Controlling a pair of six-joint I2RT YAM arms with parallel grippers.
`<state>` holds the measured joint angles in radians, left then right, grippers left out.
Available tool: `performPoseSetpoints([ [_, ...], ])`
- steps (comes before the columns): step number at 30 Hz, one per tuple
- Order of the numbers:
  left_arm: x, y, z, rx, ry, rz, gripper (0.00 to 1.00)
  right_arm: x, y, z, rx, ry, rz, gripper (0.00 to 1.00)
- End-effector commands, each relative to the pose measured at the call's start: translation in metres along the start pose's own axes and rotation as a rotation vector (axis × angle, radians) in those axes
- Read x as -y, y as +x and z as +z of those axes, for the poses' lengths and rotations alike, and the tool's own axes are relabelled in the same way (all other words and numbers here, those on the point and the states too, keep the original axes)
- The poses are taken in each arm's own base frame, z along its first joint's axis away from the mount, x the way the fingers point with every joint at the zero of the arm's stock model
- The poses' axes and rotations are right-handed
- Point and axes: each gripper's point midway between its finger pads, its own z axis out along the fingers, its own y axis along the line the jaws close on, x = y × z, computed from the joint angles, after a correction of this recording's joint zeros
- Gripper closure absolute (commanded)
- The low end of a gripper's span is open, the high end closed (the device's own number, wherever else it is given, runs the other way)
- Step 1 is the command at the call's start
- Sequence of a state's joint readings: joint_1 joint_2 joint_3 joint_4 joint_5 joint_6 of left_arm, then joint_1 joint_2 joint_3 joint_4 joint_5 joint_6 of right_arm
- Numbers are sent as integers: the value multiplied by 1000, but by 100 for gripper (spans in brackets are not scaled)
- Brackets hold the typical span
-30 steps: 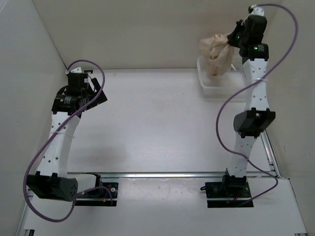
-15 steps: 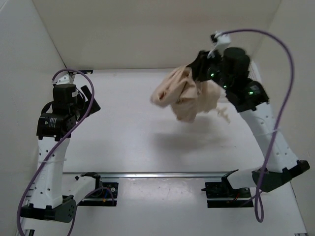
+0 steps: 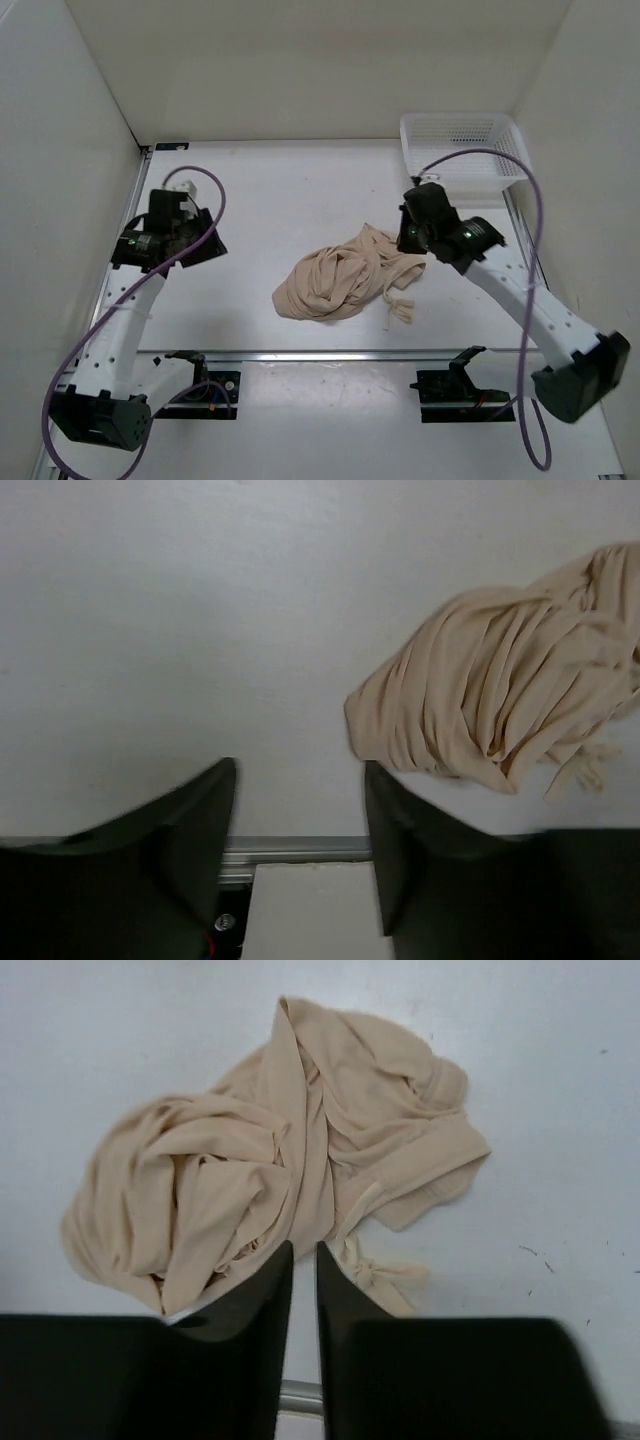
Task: Fold and stack the trousers
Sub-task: Move the trousers to the center of the board, then flatten the trousers out
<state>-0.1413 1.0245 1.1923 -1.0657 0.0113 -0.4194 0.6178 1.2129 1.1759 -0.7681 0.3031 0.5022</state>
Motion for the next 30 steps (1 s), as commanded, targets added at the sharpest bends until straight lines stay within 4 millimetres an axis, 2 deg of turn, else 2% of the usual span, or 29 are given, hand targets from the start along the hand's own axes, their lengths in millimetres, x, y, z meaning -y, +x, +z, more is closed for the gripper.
performPoseSetpoints([
  [1,44,49,23,-142,202,14,29,6,10,1,6,9,72,76],
  [2,54,55,24,-163,222,30,8,5,22,5,-34,-6,66,64],
  [3,69,67,25,-181,245,64,0,0,31,6,-65,-32,73,44],
  [4,74,73,26,-195,239,73,0,-4,41,9,-107,-51,81,32],
  [5,77,81,33,-226,219,82,0,-9,48,15,-136,-72,89,25],
  [7,84,101,43,-275,189,99,0,-21,64,25,-197,-118,101,15],
  [10,95,123,66,-341,153,116,0,-18,71,37,-225,-78,126,13],
  [11,96,139,76,-374,114,136,0,-12,72,44,-221,-33,133,13],
  [14,107,163,90,-405,91,168,0,12,72,53,-226,52,214,22],
  [15,105,174,98,-436,56,186,0,31,75,59,-236,102,271,26],
  [18,120,195,106,-461,33,247,0,50,76,71,-242,97,371,30],
  [20,134,202,107,-467,44,288,0,50,84,82,-283,70,385,30],
  [22,135,209,116,-480,14,298,1,48,91,93,-318,67,377,30],
  [23,138,212,117,-486,11,297,6,48,92,98,-320,68,377,30],
  [25,141,211,121,-480,1,290,22,43,89,108,-315,44,381,30],
  [26,144,210,123,-479,2,290,41,43,90,111,-317,44,371,32],
  [27,149,205,123,-460,7,288,51,44,94,117,-331,52,371,34],
  [28,149,205,123,-460,7,288,61,41,86,122,-316,41,362,37],
  [29,153,201,122,-452,21,298,81,40,83,127,-313,38,352,47],
  [30,155,195,123,-443,29,297,89,43,85,135,-329,63,349,52],
])
